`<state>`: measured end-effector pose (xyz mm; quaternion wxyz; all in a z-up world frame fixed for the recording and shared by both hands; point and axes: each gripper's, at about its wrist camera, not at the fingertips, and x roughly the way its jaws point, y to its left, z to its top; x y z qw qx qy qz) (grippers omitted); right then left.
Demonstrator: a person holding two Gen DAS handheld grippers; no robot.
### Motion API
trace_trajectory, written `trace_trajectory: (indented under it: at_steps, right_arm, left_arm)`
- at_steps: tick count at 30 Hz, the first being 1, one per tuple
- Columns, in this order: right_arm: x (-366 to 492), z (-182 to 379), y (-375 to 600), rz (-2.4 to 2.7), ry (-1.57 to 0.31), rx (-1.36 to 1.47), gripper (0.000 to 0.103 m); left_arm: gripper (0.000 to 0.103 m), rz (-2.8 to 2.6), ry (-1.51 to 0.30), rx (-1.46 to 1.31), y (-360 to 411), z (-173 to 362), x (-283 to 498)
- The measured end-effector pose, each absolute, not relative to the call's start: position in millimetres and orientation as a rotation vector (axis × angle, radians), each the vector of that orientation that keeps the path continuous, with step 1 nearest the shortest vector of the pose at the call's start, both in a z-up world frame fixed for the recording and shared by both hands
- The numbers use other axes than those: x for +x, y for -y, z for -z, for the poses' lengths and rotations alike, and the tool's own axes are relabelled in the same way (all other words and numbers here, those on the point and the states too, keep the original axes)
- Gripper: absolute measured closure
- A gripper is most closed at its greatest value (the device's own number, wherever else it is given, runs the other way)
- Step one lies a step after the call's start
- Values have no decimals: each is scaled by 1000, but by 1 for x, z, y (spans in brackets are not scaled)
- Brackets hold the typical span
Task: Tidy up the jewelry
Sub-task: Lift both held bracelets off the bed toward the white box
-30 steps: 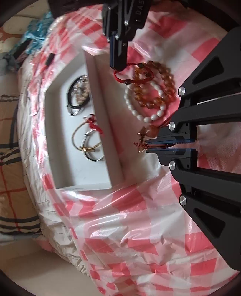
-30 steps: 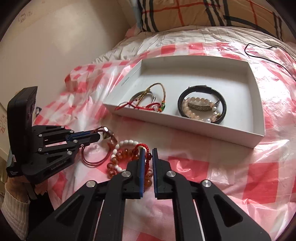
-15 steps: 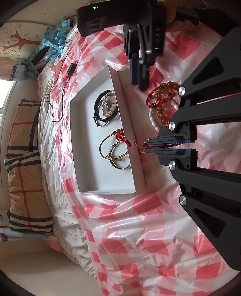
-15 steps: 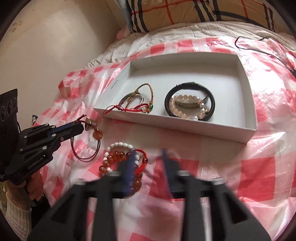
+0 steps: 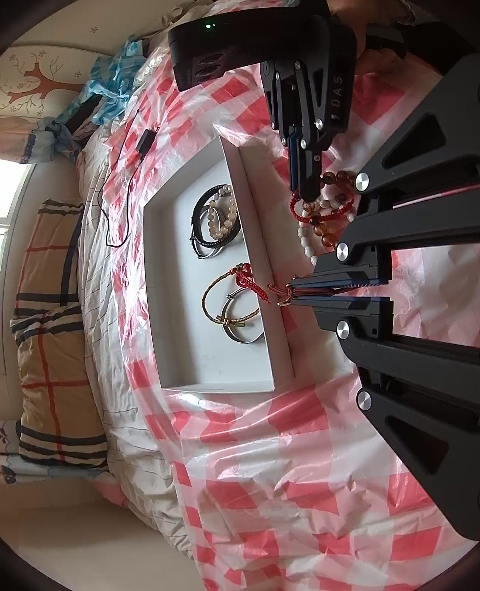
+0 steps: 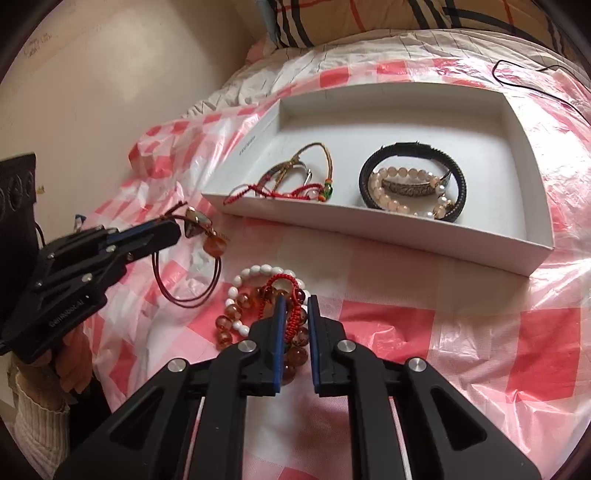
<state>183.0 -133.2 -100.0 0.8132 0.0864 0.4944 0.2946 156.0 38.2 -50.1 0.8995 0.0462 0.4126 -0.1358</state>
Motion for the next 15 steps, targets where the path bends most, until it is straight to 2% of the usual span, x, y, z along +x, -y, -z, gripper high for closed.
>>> trace_trajectory:
  at_steps: [6,11,15]
  right_arm:
    - [182,85,148,-658,-986,284,91]
    - [188,90,156,-696,-1025,371,91]
    - [187,98,147,-545,-1078,152,91]
  left_arm:
    - [99,308,-829,56,-41,43,154]
    - [99,315,-829,59,-38,42,155]
    - [99,320,-829,66,-35,43,155]
